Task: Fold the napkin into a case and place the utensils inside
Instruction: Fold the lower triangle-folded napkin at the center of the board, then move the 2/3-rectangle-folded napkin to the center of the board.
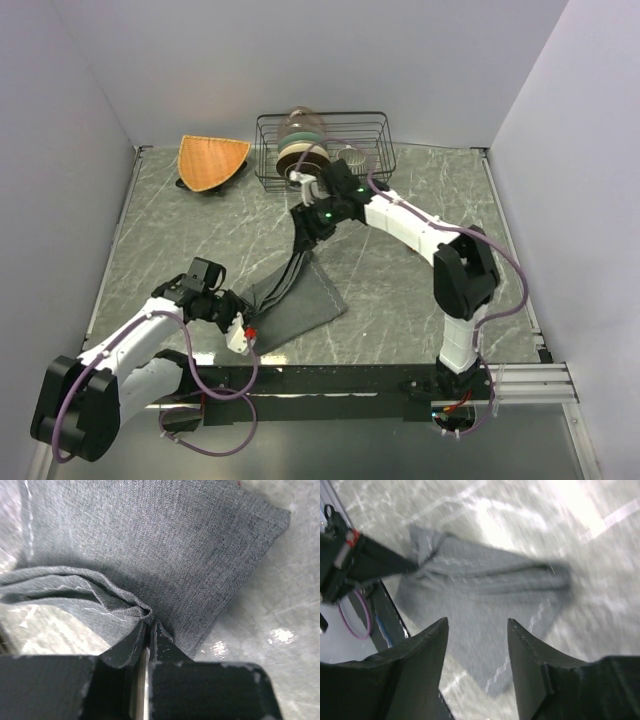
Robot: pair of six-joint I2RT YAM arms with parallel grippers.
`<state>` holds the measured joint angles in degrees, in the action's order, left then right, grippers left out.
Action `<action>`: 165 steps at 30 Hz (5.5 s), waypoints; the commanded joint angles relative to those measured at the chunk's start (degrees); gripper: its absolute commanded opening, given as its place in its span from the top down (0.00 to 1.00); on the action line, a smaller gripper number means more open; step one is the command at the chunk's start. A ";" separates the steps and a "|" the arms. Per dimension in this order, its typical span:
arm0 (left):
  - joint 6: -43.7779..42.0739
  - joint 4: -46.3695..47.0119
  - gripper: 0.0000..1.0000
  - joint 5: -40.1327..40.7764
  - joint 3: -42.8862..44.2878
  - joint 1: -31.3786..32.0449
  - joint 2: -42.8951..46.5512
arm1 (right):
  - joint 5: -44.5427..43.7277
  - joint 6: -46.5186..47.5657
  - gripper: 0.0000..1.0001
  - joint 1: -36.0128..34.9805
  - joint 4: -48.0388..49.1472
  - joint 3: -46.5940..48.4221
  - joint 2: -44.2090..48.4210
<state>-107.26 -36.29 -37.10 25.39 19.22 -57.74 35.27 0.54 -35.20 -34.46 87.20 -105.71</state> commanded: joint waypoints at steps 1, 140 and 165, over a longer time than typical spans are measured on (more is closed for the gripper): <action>-8.04 -1.42 0.99 -2.36 -1.65 0.20 3.41 | -0.02 -1.93 0.39 -3.90 3.08 7.27 -4.23; -40.66 -30.68 0.84 -8.16 2.56 1.34 -4.40 | -4.77 8.16 0.73 -0.74 -20.82 10.35 -3.54; 60.59 -25.23 0.39 -15.01 31.48 -18.51 -9.05 | -6.70 6.76 0.39 -6.02 -10.98 0.70 -9.25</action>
<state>-60.77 -58.85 -49.78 56.60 4.64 -59.31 30.57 5.48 -41.39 -47.46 89.78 -114.63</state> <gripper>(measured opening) 0.584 0.606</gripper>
